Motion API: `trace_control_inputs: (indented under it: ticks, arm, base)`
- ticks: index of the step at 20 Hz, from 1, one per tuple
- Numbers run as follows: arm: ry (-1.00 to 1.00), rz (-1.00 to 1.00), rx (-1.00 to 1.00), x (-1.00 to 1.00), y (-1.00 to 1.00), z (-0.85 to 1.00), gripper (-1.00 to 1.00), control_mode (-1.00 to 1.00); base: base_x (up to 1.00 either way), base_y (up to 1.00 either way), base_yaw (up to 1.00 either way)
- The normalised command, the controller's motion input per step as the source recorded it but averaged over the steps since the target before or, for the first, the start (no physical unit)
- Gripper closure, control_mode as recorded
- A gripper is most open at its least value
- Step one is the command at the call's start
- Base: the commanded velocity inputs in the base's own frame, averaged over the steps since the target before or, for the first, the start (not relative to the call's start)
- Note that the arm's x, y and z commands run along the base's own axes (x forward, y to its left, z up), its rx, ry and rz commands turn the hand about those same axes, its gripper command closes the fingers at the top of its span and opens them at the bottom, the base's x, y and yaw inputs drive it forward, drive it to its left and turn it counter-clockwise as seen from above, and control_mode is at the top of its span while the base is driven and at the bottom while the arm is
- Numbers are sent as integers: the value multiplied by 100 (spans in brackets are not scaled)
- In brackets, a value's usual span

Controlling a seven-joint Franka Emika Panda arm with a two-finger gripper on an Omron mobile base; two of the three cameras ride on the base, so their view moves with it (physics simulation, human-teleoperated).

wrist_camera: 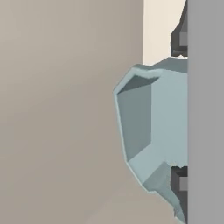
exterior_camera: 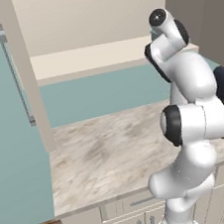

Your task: Retrieve the tupperware and aluminum foil from the cabinet and place them on the dining counter near the plate with avocado and mushroom to prepare for storing leftovers.

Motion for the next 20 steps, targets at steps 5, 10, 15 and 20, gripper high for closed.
trace_control_inputs:
  ticks: [5, 10, 15, 20]
  arm:
    - [5, -1, 0, 42, -10, -14, -100, -100]
    - [14, 0, 0, 31, -11, -58, -100, -100]
    - [21, 0, 0, 11, -16, -97, 100, -100]
    - [9, 0, 0, 4, -8, -89, 100, -100]
  base:
    - [0, 0, 0]
    - [0, 0, 0]
    - [0, 0, 0]
    - [0, 0, 0]
